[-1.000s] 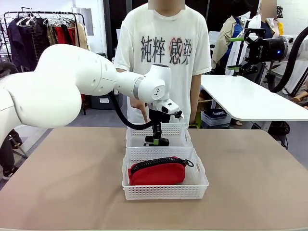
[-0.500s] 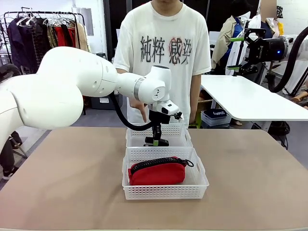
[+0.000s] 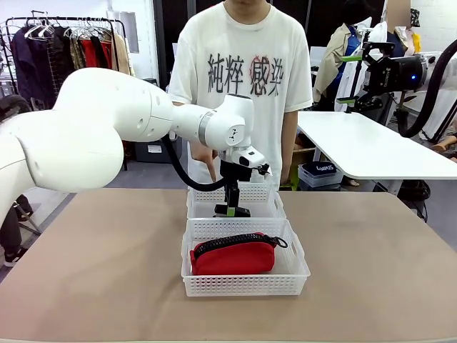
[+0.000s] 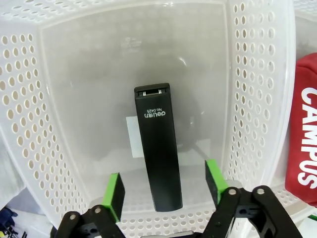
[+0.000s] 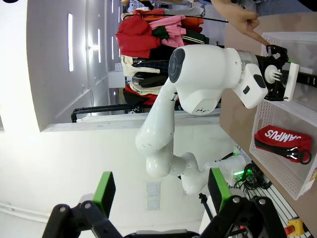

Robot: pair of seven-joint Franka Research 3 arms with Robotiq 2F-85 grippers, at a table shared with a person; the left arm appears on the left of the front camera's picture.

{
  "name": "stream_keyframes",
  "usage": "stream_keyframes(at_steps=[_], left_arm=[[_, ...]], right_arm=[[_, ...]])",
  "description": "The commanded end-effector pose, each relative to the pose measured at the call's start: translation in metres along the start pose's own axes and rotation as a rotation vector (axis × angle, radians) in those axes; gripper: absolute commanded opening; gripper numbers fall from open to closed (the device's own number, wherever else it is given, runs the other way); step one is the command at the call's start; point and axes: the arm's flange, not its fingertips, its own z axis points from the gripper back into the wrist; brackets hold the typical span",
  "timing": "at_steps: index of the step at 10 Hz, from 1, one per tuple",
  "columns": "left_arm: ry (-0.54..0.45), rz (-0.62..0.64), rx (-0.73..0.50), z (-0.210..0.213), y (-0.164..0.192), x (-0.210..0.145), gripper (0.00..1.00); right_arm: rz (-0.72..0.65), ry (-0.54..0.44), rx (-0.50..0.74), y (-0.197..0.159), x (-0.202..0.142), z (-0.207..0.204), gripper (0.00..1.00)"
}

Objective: Distribute items into two baskets.
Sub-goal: Place the picked Stapler into the Organizing basket as instructed by the person.

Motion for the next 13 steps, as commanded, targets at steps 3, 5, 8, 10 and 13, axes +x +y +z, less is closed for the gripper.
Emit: stream_keyframes(at_steps=[3, 5, 8, 10, 13], left_arm=[[0.028, 0.051, -0.004, 0.028, -0.004, 0.001, 1.00], [0.020, 0.079, -0.028, 0.040, -0.008, -0.001, 1.00], [-0.001, 0.089, -0.024, 0.059, -0.013, 0.002, 1.00], [0.013, 0.068, -0.007, 0.048, -0.013, 0.000, 1.00], [0.013, 0.068, -0.007, 0.048, -0.013, 0.000, 1.00]], right_arm=[[0.004, -0.007, -0.002, 0.003, 0.000, 0.000, 1.00], [0.004, -0.007, -0.002, 0.003, 0.000, 0.000, 1.00], [0.004, -0.007, -0.002, 0.003, 0.000, 0.000, 1.00], [0.004, -0.007, -0.002, 0.003, 0.000, 0.000, 1.00], [0.004, -0.007, -0.002, 0.003, 0.000, 0.000, 1.00]])
